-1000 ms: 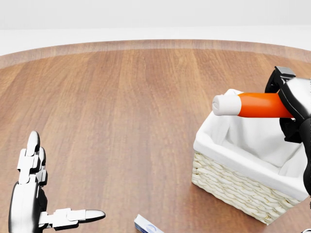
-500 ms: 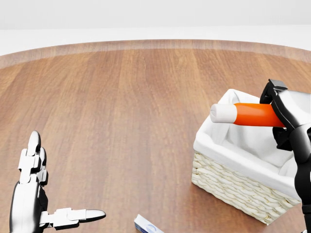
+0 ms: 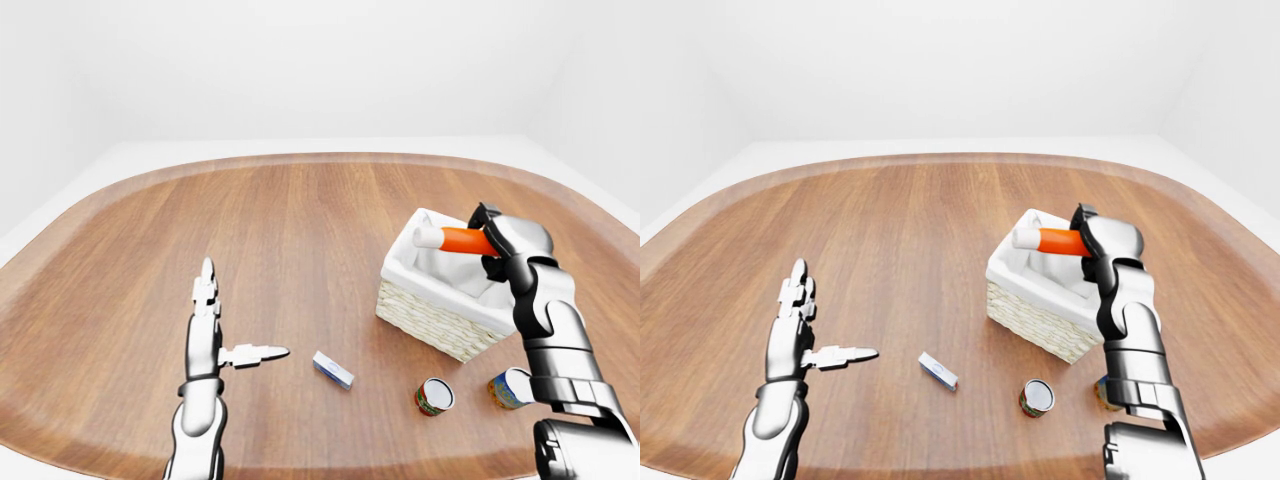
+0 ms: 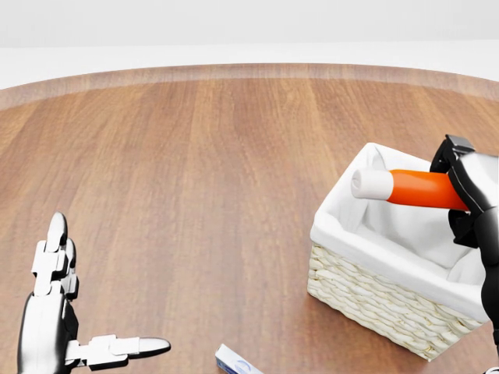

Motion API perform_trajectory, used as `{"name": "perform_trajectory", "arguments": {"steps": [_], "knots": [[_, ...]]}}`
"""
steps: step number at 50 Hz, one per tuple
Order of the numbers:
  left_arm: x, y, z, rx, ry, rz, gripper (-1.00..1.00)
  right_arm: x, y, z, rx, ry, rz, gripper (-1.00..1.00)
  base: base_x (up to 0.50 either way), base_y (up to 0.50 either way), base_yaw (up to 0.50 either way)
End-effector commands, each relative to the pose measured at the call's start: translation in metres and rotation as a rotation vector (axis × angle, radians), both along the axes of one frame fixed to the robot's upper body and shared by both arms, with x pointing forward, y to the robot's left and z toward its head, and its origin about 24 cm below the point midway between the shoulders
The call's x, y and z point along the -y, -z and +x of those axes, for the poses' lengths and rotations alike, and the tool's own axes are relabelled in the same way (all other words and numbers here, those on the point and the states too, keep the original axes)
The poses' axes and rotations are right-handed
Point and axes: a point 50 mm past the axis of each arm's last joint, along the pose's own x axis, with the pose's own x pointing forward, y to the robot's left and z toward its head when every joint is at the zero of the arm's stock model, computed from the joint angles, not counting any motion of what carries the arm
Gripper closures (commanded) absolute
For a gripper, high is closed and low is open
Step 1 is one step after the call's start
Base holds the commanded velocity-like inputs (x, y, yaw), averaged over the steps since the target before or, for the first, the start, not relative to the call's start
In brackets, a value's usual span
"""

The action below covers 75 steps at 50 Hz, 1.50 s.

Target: Pick up the ketchup, and put it in the basket.

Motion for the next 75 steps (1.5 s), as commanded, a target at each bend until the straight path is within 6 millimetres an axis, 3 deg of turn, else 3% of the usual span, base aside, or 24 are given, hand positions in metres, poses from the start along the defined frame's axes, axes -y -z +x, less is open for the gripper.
{"name": "perform_trajectory", "arguments": {"steps": [1, 14, 75], "knots": [[0.0, 0.0, -0.001, -0.001, 0.004, 0.0, -1.0, 0.005, 0.004, 0.003, 0.031, 0.022, 0.027, 1.0, 0.0, 0.0, 0.0], [0.001, -0.001, -0.001, 0.003, 0.01, 0.003, -1.0, 0.004, 0.019, 0.018, 0.022, 0.043, 0.059, 1.0, 0.0, 0.0, 0.0], [0.0, -0.002, -0.001, 0.007, 0.009, 0.002, -1.0, 0.008, 0.049, 0.027, -0.026, 0.117, 0.087, 1.0, 0.0, 0.0, 0.0]]}}
